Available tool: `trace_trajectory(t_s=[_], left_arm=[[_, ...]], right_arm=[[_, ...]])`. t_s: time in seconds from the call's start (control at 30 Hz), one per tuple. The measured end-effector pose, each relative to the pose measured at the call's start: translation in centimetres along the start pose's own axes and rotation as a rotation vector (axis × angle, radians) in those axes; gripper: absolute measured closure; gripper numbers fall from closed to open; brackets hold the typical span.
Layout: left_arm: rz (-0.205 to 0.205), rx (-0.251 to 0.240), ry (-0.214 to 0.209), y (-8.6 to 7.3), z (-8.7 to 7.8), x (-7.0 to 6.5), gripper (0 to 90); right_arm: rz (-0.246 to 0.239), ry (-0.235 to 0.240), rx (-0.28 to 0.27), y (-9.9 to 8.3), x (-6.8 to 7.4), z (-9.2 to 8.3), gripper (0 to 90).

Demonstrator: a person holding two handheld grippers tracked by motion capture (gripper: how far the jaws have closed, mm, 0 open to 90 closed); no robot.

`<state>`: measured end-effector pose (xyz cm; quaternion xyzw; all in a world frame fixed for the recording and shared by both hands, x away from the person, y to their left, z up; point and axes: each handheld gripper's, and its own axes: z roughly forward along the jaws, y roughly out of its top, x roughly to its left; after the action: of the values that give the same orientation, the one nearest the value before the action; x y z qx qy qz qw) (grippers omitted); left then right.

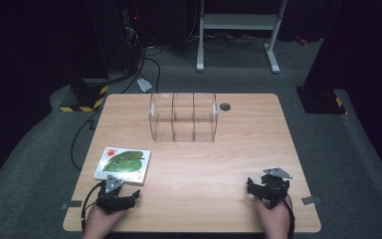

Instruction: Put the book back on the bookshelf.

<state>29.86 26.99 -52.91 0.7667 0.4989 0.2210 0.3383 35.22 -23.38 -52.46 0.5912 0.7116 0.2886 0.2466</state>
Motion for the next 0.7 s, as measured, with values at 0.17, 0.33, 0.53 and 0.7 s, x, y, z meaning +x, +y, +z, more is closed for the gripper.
trace_trajectory(t_s=[0.17, 0.33, 0.53, 0.7], left_arm=[[0.001, 0.0, -0.001, 0.01, 0.01, 0.01, 17.8], [0.001, 0.001, -0.001, 0.02, 0.01, 0.01, 17.8], [0.002, 0.002, -0.001, -0.01, -0.04, 0.0, 17.8], [0.007, 0.013, -0.012, 0.06, -0.18, 0.12, 19.6]], right_arm=[[-0.004, 0.003, -0.001, -0.05, 0.02, -0.03, 9.8], [-0.005, 0.003, -0.001, -0.06, 0.03, -0.04, 9.8], [-0.009, 0.005, -0.002, -0.07, 0.03, -0.04, 9.8], [-0.009, 0.006, -0.002, -0.07, 0.03, -0.04, 9.8]])
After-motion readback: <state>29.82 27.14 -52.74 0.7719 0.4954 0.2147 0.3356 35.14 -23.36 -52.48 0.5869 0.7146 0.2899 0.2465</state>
